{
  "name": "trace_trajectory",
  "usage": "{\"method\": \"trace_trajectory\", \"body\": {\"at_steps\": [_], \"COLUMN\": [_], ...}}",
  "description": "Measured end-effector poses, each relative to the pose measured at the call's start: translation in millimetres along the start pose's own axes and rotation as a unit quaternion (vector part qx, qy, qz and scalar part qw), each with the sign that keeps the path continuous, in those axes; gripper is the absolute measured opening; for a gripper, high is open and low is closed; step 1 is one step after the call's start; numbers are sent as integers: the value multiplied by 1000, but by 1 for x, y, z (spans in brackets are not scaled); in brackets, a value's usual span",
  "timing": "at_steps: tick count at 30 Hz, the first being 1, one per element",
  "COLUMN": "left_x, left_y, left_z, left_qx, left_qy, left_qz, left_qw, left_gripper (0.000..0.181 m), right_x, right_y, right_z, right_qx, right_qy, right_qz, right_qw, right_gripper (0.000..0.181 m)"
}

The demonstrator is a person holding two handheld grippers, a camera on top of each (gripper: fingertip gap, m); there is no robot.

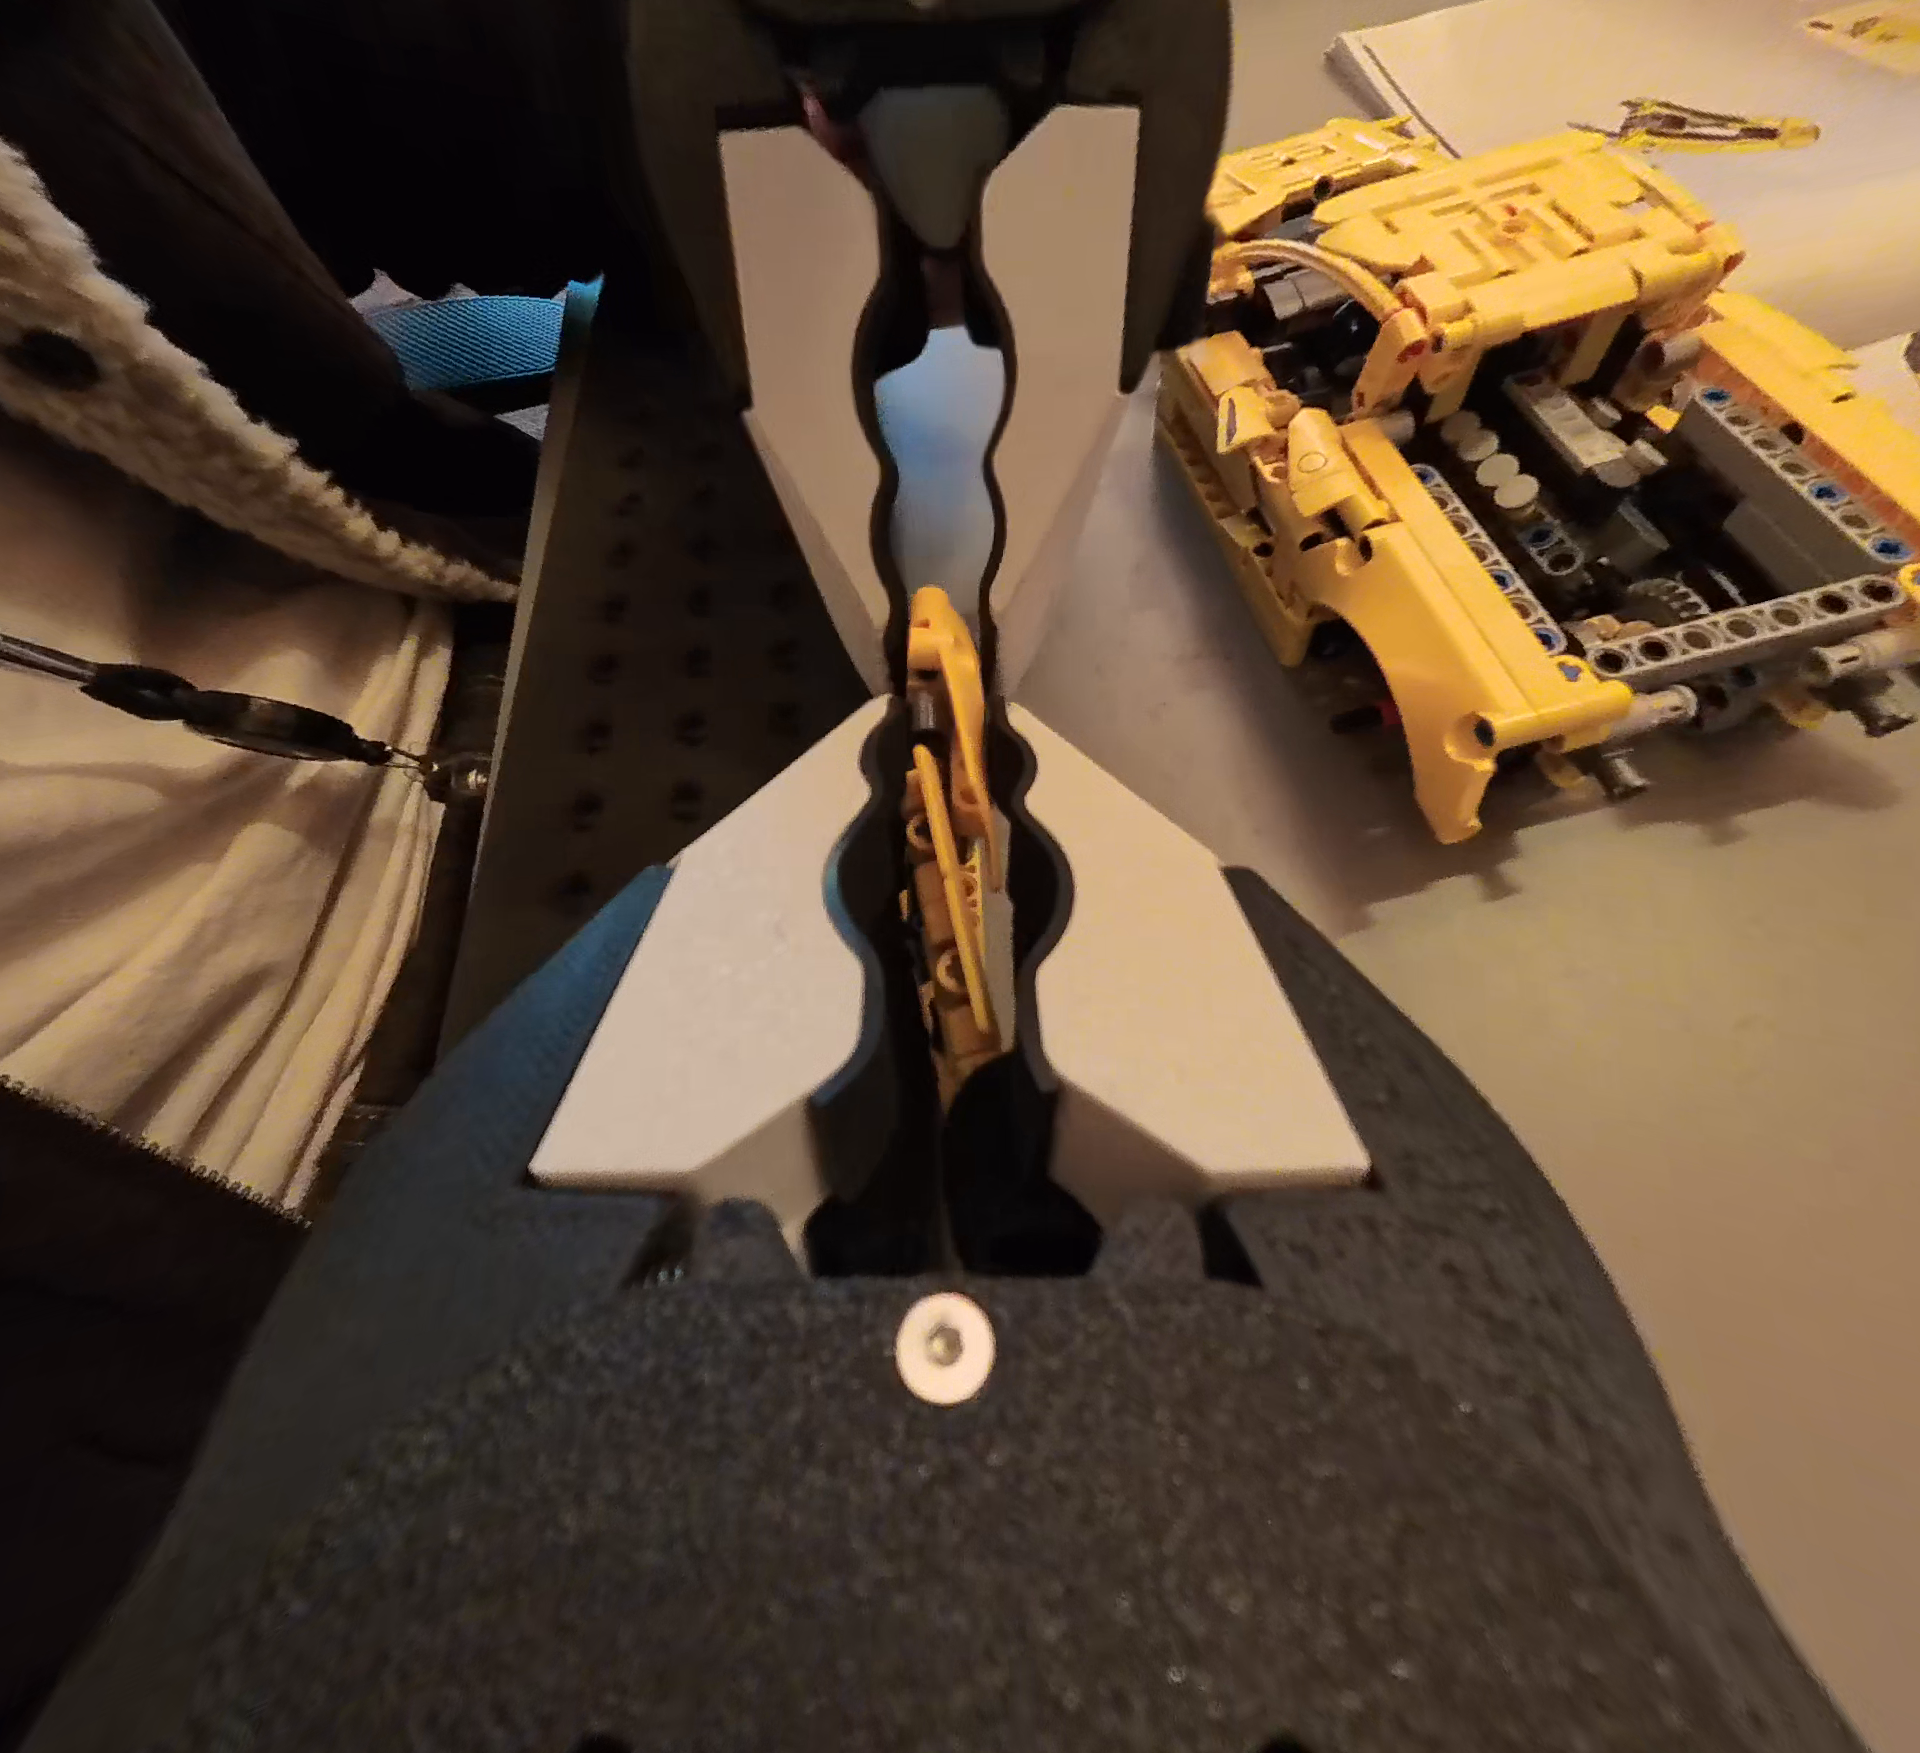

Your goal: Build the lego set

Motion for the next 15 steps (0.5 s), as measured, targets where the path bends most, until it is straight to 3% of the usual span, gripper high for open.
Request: {"method": "trace_trajectory", "body": {"at_steps": [6, 11, 15], "left_x": [0, 9, 8], "left_y": [6, 6, 10], "left_z": [1, 0, -1], "left_qx": [-74, -58, -54], "left_qy": [1, 45, 26], "left_qz": [42, 2, 14], "left_qw": [996, 997, 998], "left_gripper": [15, 14, 14], "right_x": [0, -1, -2], "right_y": [2, 1, -3], "right_z": [-2, -2, 0], "right_qx": [-5, 11, 2], "right_qy": [1, 1, 4], "right_qz": [16, 3, -10], "right_qw": [1000, 1000, 1000], "right_gripper": [18, 16, 15]}}
Point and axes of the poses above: each gripper's, where its closed fingertips meet, z back along the fingers, x out of its top, y = z × x across the jaws, the point moved 8 cm from there along z, back along the fingers, and after that the axes turned 4 degrees about y, right-handed, at the moved point
